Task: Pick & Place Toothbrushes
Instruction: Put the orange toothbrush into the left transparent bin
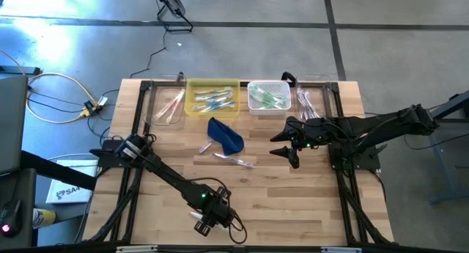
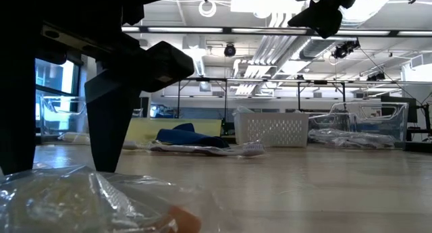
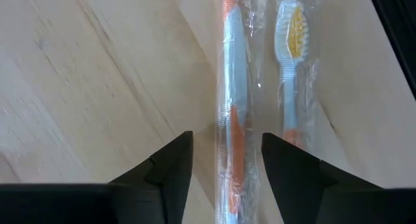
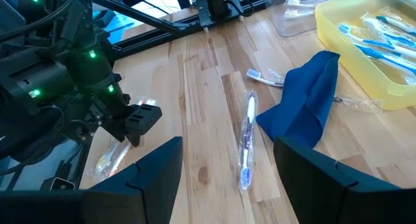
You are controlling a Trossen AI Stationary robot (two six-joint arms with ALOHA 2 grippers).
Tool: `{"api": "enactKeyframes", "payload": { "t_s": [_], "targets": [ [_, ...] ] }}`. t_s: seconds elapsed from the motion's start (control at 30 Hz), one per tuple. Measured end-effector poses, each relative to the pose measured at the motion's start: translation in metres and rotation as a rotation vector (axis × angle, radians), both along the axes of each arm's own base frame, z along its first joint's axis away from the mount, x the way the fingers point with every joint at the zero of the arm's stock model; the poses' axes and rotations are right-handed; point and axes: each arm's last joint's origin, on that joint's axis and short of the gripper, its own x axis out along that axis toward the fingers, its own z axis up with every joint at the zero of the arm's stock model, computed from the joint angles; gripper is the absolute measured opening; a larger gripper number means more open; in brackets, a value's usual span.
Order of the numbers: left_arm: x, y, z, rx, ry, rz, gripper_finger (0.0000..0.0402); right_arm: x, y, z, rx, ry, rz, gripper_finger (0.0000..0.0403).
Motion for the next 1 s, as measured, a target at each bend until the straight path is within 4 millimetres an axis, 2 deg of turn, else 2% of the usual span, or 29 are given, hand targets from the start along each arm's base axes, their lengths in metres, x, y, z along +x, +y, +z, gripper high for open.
{"api": "enactKeyframes", "payload": {
  "t_s": [0.6,0.77,1.0],
  "targets": [
    [0.0001,0.0002,0.0000,0.002,-0.001,0.002,0.0031,0.0000,0.0000,0.0000,0.003,0.000,-0.001,0.0234],
    [0.0005,-0.0001,0.0006,-0.001,-0.006,0.002,0.0005,0.0000,0.0001,0.0000,0.003,0.000,-0.001,0.0234],
    [0.0024,-0.0013,0.0015,-0.014,-0.026,0.002,0.0001,0.0000,0.0000,0.0000,0.003,0.000,-0.001,0.0234]
  ]
}}
